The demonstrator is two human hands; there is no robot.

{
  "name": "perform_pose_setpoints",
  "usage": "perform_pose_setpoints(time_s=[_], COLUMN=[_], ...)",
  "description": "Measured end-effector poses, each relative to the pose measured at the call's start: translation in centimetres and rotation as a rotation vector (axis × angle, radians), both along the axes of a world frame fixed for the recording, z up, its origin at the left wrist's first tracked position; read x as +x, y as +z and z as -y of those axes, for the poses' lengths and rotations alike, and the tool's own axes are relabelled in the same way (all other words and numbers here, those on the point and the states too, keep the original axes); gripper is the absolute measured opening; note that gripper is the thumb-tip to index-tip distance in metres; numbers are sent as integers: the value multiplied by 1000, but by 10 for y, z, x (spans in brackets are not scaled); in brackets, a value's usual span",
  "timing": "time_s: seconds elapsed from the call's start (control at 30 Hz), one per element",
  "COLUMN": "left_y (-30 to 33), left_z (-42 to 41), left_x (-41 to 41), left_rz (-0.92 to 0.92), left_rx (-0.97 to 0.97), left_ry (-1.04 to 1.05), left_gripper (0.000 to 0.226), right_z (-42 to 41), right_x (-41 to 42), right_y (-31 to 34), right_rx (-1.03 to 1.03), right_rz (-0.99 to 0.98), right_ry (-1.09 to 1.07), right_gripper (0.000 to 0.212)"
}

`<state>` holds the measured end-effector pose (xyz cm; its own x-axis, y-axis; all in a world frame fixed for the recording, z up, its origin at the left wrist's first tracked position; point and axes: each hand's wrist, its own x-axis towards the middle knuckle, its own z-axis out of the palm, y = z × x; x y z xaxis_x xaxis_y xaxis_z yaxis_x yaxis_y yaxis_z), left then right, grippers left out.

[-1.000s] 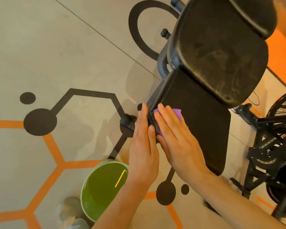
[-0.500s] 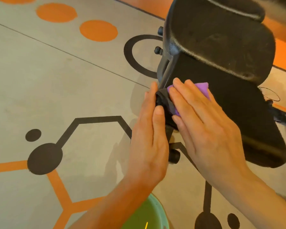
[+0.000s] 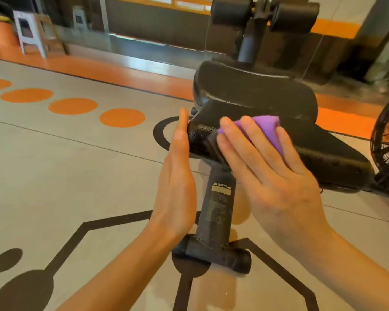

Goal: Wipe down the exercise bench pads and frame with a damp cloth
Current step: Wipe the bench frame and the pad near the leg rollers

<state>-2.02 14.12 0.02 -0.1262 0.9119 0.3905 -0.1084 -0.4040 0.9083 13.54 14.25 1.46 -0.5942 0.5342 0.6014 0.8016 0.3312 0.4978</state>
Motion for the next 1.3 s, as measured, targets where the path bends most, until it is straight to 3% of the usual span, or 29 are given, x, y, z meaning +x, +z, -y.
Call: perform_pose_setpoints(time_s=[0.13, 0.27, 0.37, 0.47, 0.57, 0.63, 0.7, 0.8, 0.87, 0.97, 1.03, 1.13, 1.2, 1.3], left_y=[-4, -2, 1, -2, -4, -5, -5, -7, -8, -6, -4, -4, -5, -7], left_z=[-1, 0, -5, -17, -24, -24, -23, -26, -27, -25, -23, -25, -28, -30], left_x=[4, 0, -2, 6, 13, 11, 11, 15, 19, 15, 12, 21, 30, 31], left_rz=[-87, -217, -464, -732, -728, -733, -786, -781, -771, -805, -881, -1018, -1029, -1042], left_rx=[35, 49, 227, 441, 432, 422, 451, 463, 460, 438, 450, 544, 555, 555], left_ry=[16, 45, 230, 377, 410, 415, 438, 487, 508, 517, 547, 602, 659, 679], left_gripper=[52, 65, 64, 60, 68, 70, 70, 64, 63, 63, 63, 62, 61, 59], right_z=[11, -3, 4, 21, 8, 6, 8, 24, 20, 7, 8, 22, 24, 13], right_x=[6, -42, 17, 35, -18, -18, 26, 71, 42, -4, 22, 74, 62, 14], right_y=[-12, -4, -10, -21, -19, -10, -9, -21, -20, -13, -9, -22, -21, -13], right_rx=[73, 63, 61, 82, 75, 39, 71, 107, 118, 70, 60, 85, 107, 91], right_rz=[-96, -75, -21, -182, -243, -183, -132, -333, -433, -361, -288, -441, -545, -472], right_ry=[-94, 47, -41, -138, -24, 49, -8, -113, -142, -22, -11, -55, -80, 4], right_gripper=[50, 50, 50, 47, 45, 45, 46, 49, 48, 45, 45, 47, 45, 43])
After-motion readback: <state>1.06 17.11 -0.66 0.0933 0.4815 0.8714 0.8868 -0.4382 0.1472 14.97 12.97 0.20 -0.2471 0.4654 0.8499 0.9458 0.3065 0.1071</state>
